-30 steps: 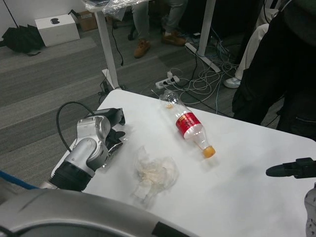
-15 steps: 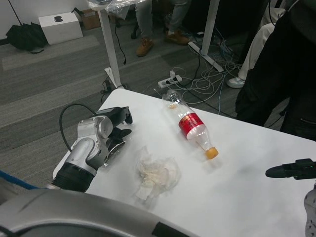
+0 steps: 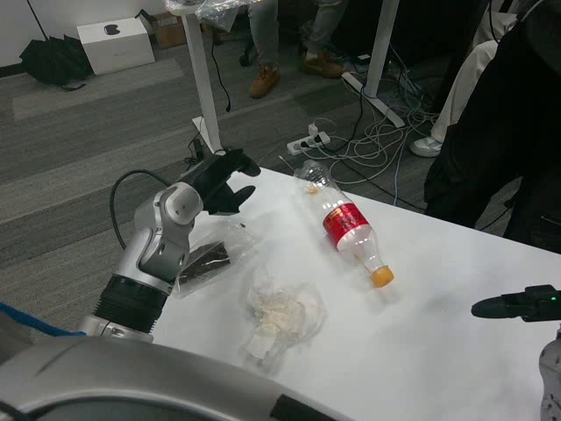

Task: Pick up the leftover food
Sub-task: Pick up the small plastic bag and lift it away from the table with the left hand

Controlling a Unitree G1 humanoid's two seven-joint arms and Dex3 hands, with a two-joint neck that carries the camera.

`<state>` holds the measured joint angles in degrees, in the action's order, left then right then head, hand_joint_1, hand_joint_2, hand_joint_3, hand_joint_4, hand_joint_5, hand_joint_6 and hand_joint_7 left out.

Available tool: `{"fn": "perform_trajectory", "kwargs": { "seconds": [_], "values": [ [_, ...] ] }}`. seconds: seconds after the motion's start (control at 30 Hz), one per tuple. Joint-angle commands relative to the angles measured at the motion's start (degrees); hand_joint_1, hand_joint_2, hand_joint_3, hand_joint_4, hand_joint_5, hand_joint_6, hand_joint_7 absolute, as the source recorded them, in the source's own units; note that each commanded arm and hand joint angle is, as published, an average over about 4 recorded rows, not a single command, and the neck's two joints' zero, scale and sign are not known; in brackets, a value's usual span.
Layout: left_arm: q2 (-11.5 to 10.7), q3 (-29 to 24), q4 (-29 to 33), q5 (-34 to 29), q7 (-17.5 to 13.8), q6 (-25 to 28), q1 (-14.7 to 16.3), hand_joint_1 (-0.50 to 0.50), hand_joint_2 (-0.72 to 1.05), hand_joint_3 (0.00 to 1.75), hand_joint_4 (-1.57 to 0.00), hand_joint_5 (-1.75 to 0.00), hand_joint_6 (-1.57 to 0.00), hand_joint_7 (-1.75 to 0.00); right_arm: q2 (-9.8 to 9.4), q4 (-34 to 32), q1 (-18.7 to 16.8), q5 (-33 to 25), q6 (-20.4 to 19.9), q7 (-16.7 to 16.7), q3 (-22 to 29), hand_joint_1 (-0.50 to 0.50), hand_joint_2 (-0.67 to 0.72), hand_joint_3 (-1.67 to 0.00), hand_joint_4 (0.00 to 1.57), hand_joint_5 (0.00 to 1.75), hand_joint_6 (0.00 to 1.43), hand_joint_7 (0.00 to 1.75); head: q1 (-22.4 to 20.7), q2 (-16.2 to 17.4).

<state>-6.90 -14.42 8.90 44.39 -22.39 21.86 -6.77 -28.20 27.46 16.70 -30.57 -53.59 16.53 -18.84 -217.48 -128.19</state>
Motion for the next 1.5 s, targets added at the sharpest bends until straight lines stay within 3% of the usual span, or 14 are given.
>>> {"fn": "perform_trajectory", "kwargs": {
  "seconds": [0.03,0.1,0.17,0.2,0.3,0.33,0.4,0.47,0.6,0.83,1.1,1.2,1.4,1.5],
  "values": [
    [0.3,-2.4,2.8,-1.7,0.2,-0.1,-0.4,-0.5,1.05,1.18,-0.09,-1.03,-0.07,-0.7,-0.32,1.0,0.2,-0.5,-0.2,0.1,0.6,-0.42,0.72,0.0,0.0,0.0,0.0,0.0,0.0,0.5],
    [0.3,-3.9,5.2,-1.9,-0.1,0.1,0.2,-0.5,1.05,1.53,-0.02,-1.08,-0.01,-0.7,-0.41,1.2,0.3,-0.6,-0.2,0.0,0.6,-0.42,0.72,0.0,0.0,0.0,0.0,0.0,-0.1,0.7],
    [0.0,-4.8,8.2,-1.1,-2.7,2.4,1.0,-0.5,1.05,1.66,0.0,-1.23,0.0,-0.63,-0.45,1.5,0.5,-0.8,-0.2,0.0,0.7,-0.42,0.72,0.0,0.0,0.0,0.0,0.0,-0.3,0.9],
    [-0.6,-5.0,9.8,0.2,-5.4,4.5,1.1,-0.49,1.05,1.55,0.0,-1.33,0.0,-0.56,-0.45,1.8,0.7,-0.8,-0.2,0.0,0.7,-0.42,0.72,0.0,0.0,0.0,0.0,0.0,-0.5,1.1],
    [-3.7,-4.1,16.7,5.2,-15.0,13.0,2.0,-0.48,1.05,0.89,0.0,-1.54,0.0,-0.37,-0.52,2.8,1.6,-0.8,-0.2,0.0,0.6,-0.42,0.72,0.0,0.0,0.0,0.0,0.0,-1.2,1.4],
    [-4.3,-3.2,18.0,5.8,-16.8,15.3,2.5,-0.48,1.03,0.68,0.0,-1.54,0.0,-0.35,-0.58,3.0,1.8,-0.8,-0.2,0.0,0.6,-0.42,0.72,0.0,0.0,0.0,0.0,0.0,-1.4,1.5],
    [-4.6,-0.4,18.2,6.3,-19.3,18.0,3.9,-0.48,0.98,0.41,0.0,-1.54,0.0,-0.35,-0.84,3.4,2.3,-0.9,-0.2,0.0,0.5,-0.42,0.72,0.0,0.0,0.0,0.0,0.0,-1.7,1.8],
    [-4.9,2.1,18.2,7.2,-21.2,18.8,5.0,-0.48,0.98,0.28,0.0,-1.54,0.0,-0.33,-1.06,4.0,2.9,-0.9,-0.2,0.0,0.2,-0.42,0.72,0.0,0.0,0.0,0.0,0.0,-2.0,2.0],
    [-7.8,6.4,18.2,13.1,-25.1,19.3,6.7,-0.48,1.05,0.13,0.0,-1.54,0.0,-0.28,-1.2,5.2,4.1,-1.5,-0.2,0.0,-1.0,-0.42,0.72,0.0,0.0,0.0,0.0,0.0,-2.6,3.1],
    [-11.0,8.1,18.0,18.7,-25.8,19.1,11.4,-0.48,1.0,0.0,0.0,-1.54,0.0,-0.17,-1.24,7.3,5.5,-1.9,-0.2,0.0,-2.1,-0.42,0.72,0.0,0.0,0.0,0.0,0.0,-3.9,4.8],
    [-11.1,8.3,18.0,26.5,-26.6,16.9,14.8,-0.48,0.52,0.0,0.0,-1.54,0.0,-0.14,-1.42,7.8,6.1,-2.5,-0.2,0.0,-3.4,-0.42,0.72,0.0,0.0,0.0,0.0,0.0,-5.0,5.8],
    [-10.9,10.0,18.1,30.6,-28.1,15.6,16.3,-0.48,0.43,0.0,0.0,-1.54,0.0,-0.14,-1.5,7.3,6.0,-2.9,-0.2,0.0,-3.9,-0.42,0.72,0.0,0.0,0.0,0.0,0.0,-5.1,6.1],
    [-11.7,13.8,18.0,31.9,-29.1,15.9,18.0,-0.49,0.25,0.0,0.0,-1.54,0.0,-0.14,-1.5,6.2,5.2,-3.1,-0.2,-0.1,-3.8,-0.42,0.72,0.0,0.0,0.0,0.0,0.0,-5.6,6.0],
    [-11.7,15.1,17.9,32.2,-29.1,15.9,17.9,-0.5,0.25,0.0,0.0,-1.54,0.0,-0.14,-1.44,6.0,5.0,-3.2,-0.2,-0.1,-3.8,-0.42,0.72,0.0,0.0,0.0,0.0,0.0,-5.8,5.7]
  ]
}}
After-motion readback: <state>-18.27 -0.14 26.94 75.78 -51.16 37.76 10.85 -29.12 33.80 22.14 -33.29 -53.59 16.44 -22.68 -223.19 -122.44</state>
